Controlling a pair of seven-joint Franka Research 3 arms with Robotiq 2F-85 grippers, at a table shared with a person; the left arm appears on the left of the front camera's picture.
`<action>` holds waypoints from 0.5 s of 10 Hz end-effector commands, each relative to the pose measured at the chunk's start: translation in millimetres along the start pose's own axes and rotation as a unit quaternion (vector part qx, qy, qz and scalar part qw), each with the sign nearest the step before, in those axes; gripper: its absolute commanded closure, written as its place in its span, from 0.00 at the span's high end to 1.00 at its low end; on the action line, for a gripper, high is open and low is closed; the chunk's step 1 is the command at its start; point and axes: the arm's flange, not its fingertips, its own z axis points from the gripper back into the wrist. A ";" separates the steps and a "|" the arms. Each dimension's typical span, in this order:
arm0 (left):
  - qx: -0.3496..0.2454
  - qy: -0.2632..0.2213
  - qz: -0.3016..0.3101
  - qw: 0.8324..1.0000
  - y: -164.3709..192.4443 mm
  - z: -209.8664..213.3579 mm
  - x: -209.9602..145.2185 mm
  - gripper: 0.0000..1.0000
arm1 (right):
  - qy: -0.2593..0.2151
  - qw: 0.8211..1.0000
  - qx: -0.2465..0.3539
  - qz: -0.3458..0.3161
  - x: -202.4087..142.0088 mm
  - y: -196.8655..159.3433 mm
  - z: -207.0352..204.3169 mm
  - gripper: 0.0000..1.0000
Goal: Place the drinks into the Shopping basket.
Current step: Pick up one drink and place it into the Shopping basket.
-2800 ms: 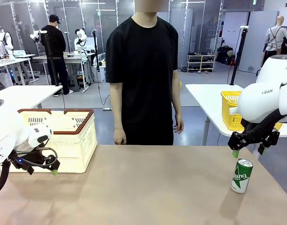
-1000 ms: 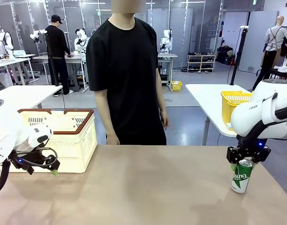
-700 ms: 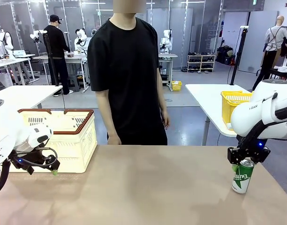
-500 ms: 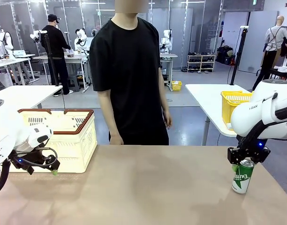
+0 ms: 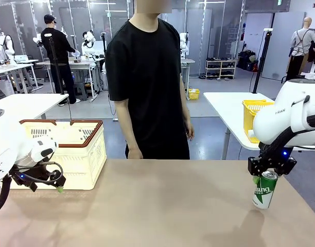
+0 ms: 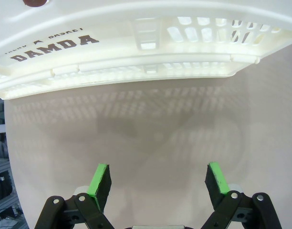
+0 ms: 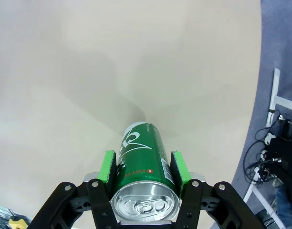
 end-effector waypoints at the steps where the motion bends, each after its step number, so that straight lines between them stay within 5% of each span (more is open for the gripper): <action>1: 0.000 0.001 0.007 1.000 0.3 -0.3 -0.2 1.00 | -0.013 0.999 -0.027 -0.022 -10.0 11.8 43.9 0.00; 5: 0.000 0.001 0.007 1.000 0.3 -0.3 -0.2 1.00 | -0.059 0.997 -0.044 0.005 -27.9 31.2 98.6 0.00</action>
